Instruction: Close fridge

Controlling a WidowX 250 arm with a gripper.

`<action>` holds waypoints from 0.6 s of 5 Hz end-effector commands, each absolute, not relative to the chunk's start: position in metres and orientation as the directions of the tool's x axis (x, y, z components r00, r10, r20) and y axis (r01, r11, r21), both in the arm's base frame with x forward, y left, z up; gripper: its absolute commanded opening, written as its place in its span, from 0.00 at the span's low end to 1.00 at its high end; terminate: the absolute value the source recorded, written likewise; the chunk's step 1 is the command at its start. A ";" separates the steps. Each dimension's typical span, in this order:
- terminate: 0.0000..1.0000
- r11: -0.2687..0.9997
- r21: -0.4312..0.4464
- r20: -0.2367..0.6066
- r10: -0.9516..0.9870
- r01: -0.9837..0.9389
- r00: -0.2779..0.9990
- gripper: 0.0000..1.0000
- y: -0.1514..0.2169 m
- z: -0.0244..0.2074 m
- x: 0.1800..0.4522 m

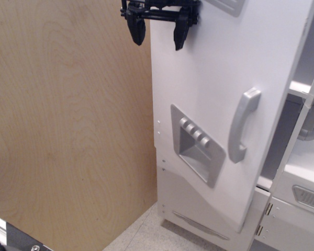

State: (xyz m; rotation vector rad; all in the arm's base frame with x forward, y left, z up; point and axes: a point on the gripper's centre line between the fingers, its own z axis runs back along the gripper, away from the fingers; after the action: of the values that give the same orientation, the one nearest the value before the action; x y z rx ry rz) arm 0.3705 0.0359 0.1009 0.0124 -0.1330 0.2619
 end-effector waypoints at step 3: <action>0.00 0.956 -0.026 0.167 0.294 -0.294 0.941 1.00 0.032 0.126 0.400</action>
State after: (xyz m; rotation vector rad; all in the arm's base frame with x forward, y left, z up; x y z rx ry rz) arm 0.3931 0.0294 0.1039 0.0018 -0.1006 0.3063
